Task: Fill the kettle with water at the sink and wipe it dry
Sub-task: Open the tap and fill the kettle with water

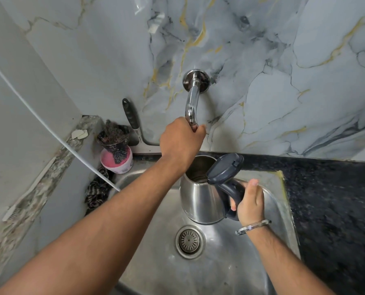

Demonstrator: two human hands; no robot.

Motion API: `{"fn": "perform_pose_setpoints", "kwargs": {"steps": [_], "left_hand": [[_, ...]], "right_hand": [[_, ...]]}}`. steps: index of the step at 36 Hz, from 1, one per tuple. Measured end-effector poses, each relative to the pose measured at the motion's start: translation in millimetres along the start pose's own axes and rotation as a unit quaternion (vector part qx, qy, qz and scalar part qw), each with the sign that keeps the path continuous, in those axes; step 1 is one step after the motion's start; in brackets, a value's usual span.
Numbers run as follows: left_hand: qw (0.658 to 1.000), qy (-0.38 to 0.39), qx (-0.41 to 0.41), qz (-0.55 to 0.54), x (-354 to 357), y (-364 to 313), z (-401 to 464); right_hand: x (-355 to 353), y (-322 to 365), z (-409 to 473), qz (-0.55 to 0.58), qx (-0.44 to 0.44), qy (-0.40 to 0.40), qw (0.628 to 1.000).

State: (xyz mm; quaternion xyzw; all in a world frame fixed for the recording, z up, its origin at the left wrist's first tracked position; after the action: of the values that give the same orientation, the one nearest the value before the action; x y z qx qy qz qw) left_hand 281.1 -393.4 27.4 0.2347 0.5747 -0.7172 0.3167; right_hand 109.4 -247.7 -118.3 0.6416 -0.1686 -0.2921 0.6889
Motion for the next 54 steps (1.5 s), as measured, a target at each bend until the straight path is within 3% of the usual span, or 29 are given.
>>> {"fn": "perform_pose_setpoints", "kwargs": {"steps": [3, 7, 15, 23, 32, 37, 42, 51, 54], "left_hand": [[0.998, 0.058, 0.013, 0.001, 6.8, -0.1, 7.2], [0.982, 0.174, 0.019, -0.077, 19.1, 1.8, 14.0], [0.912, 0.342, -0.017, -0.224, 37.1, 8.0, 9.4], [0.856, 0.427, -0.036, -0.288, 45.1, 5.6, 5.4], [0.862, 0.418, -0.032, -0.284, 46.8, 11.6, 7.0], [0.904, 0.315, -0.001, -0.288, 32.3, 15.2, 16.2], [0.922, 0.239, 0.027, -0.304, 17.3, 18.2, 19.8], [0.892, 0.282, 0.000, -0.353, 15.8, 22.0, 15.1], [0.898, 0.277, 0.005, -0.341, 16.1, 22.5, 14.0]], "right_hand": [[0.8, -1.5, 1.3, 0.011, 0.006, 0.000, 1.000], [1.5, -2.5, 5.9, 0.022, 0.008, 0.014, 1.000], [5.0, -7.7, 11.1, 0.036, 0.027, 0.013, 0.999], [9.2, -15.1, 8.5, 0.032, 0.042, 0.007, 0.999], [5.6, -12.4, 1.3, 0.044, 0.051, 0.008, 0.998], [4.4, -5.1, 1.3, 0.047, 0.039, 0.020, 0.998], [2.8, -1.2, 1.7, 0.052, 0.030, 0.029, 0.998], [-2.0, -6.3, -0.3, 0.045, 0.041, 0.015, 0.998], [-2.9, -8.3, -0.5, 0.043, 0.041, 0.013, 0.998]]}}
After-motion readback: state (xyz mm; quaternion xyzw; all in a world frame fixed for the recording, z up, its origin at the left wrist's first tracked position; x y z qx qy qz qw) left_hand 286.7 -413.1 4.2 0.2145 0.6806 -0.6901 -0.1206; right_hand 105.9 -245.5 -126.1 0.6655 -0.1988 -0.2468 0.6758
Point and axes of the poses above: each hand's wrist, its own z-axis towards the middle knuckle, its own x-axis out of the palm, y = z × x, the point moved 10 cm from there along z, towards the middle knuckle, and after that the axes turned 7 degrees about -y, right-handed, at the moved point
